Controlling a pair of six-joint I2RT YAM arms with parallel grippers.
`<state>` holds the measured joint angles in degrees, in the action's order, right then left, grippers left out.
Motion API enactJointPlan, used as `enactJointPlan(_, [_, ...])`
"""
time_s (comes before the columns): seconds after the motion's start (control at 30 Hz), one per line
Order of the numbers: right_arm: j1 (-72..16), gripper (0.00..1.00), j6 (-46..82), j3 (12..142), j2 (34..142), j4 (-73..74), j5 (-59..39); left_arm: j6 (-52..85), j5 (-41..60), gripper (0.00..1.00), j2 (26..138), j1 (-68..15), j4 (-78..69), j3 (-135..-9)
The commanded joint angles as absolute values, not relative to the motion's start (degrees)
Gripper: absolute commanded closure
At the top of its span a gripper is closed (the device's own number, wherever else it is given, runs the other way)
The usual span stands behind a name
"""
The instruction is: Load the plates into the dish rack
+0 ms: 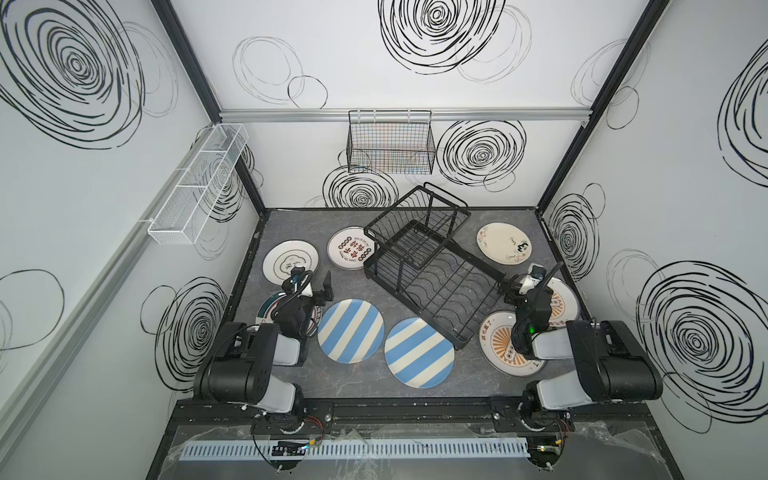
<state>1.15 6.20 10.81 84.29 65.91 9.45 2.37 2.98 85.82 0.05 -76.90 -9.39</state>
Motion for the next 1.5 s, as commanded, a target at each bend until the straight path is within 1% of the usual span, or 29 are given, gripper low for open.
enactJointPlan(0.0, [1.32,0.00,6.15,11.78,84.11,67.92,9.64,2.02,3.60,0.04,86.18,0.18,-81.39,-9.66])
enactJointPlan(0.83, [1.41,0.00,6.15,12.02,84.16,67.67,9.19,1.58,2.78,0.04,85.96,-0.26,-80.50,-10.03])
enactJointPlan(0.9, [1.34,0.00,5.67,12.15,83.61,67.86,9.17,1.49,2.71,0.04,84.39,-0.26,-79.19,-10.25])
enactJointPlan(0.93, [1.32,0.01,4.39,13.39,82.46,66.23,9.04,1.38,1.50,0.04,81.89,-0.67,-76.89,-10.26])
enactJointPlan(1.0, [1.58,0.01,5.09,18.87,78.29,53.44,8.48,2.06,-2.94,0.04,75.31,-1.43,-68.27,-11.65])
enactJointPlan(1.03, [1.79,0.01,6.79,22.42,75.68,45.27,8.12,3.03,-7.39,0.04,71.51,-2.37,-61.56,-13.51])
enactJointPlan(1.07, [2.00,0.01,8.78,25.05,73.24,39.91,6.97,5.24,-9.40,0.04,68.08,-3.04,-56.41,-15.28])
enactJointPlan(1.13, [2.03,0.02,11.22,29.17,69.10,31.06,-0.19,10.13,-5.96,0.04,62.95,-3.99,-52.69,-16.85])
enactJointPlan(1.2, [1.01,0.05,12.33,33.16,66.01,22.98,-9.65,15.87,-5.72,0.04,58.56,-7.49,-44.22,-20.53])
enactJointPlan(1.23, [-0.05,0.06,13.85,34.74,64.74,19.20,-11.75,16.53,-4.99,0.04,57.10,-9.46,-39.86,-22.66])
enactJointPlan(1.33, [-5.58,0.08,18.65,37.55,59.44,8.52,-16.64,16.74,-4.42,0.04,53.28,-16.09,-18.55,-31.26])
enactJointPlan(1.4, [-11.89,0.08,21.65,37.90,55.15,2.25,-15.30,19.41,-3.07,0.04,50.10,-19.77,-6.90,-33.25])
enactJointPlan(1.47, [-19.55,0.08,26.58,36.19,49.79,-3.27,-11.47,23.28,-0.74,0.04,45.91,-23.69,-0.86,-31.60])
